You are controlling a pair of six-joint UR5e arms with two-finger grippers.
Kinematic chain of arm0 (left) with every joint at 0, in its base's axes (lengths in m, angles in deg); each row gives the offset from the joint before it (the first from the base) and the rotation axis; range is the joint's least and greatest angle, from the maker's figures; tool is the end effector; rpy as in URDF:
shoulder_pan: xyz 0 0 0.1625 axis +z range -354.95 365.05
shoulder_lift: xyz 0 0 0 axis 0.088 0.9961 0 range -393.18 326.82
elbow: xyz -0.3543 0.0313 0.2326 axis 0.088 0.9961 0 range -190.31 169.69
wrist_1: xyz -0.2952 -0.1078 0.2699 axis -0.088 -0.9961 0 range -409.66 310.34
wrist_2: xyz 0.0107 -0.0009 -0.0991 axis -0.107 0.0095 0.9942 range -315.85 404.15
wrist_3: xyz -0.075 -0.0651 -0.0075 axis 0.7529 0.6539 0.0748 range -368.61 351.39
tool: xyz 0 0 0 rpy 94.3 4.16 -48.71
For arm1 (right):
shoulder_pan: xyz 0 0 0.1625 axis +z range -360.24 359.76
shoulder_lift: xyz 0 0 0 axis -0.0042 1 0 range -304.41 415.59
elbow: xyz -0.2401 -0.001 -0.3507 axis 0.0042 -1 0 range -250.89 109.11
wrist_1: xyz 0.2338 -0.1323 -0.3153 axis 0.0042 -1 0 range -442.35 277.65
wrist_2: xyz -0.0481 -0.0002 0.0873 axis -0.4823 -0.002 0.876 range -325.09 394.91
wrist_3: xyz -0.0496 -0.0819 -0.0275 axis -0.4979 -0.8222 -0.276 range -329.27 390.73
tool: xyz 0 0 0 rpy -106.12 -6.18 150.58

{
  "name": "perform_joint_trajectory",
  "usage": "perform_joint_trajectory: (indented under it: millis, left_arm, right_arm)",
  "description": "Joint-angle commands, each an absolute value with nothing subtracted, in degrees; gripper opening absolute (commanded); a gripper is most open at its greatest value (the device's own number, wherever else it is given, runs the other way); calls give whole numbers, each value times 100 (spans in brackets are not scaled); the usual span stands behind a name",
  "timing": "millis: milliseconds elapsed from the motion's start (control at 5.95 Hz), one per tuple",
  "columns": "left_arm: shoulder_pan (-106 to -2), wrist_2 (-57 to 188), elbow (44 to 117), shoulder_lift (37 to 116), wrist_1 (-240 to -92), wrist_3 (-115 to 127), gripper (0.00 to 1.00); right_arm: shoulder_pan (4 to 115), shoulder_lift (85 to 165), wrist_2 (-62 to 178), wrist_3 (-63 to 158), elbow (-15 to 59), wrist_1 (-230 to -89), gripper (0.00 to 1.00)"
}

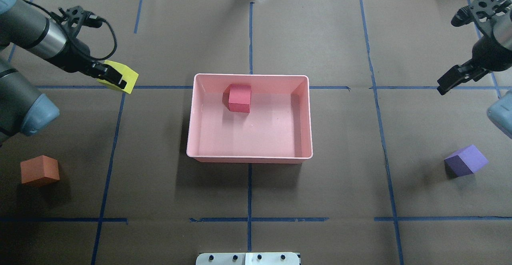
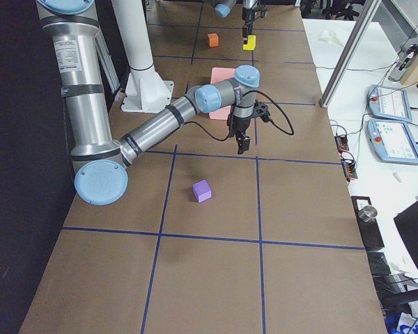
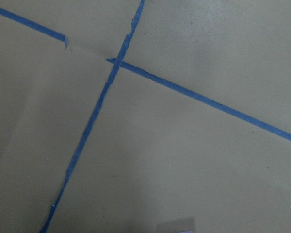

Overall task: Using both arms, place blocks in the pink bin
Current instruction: 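Carry the yellow cube with the left gripper into the bin and release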

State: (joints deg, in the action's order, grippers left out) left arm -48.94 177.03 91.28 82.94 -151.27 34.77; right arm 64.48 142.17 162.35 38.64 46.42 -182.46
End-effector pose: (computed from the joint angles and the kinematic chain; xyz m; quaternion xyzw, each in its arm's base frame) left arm 0.3102 -0.5383 0.2762 0.0866 0.5037 0.0979 0.8539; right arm -0.1408 -0.4684 0.4252 0.0723 -0.3510 -0.1975 0.9124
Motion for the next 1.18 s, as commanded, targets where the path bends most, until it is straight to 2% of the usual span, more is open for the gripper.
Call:
perform_joint_trajectory:
  millis: [0, 168, 336, 1008]
  left_arm:
    - [-3949, 16769, 9691, 9446, -13533, 4617, 54]
    - [-3377, 16146, 9692, 9644, -13501, 5242, 65]
    - [-2901, 15469, 9683, 9706, -13492, 5526, 100]
    - [-2862, 15331, 9727, 9716, -13492, 5643, 100]
  right_arm:
    - [6480, 15573, 16401, 3749, 4575, -16418, 100]
    - [6480, 15892, 16393, 3706, 4443, -15895, 100]
    - [6419, 16191, 16384, 3697, 4346, -15499, 100]
    - [5304, 16379, 15928, 4461, 3864, -14774, 100]
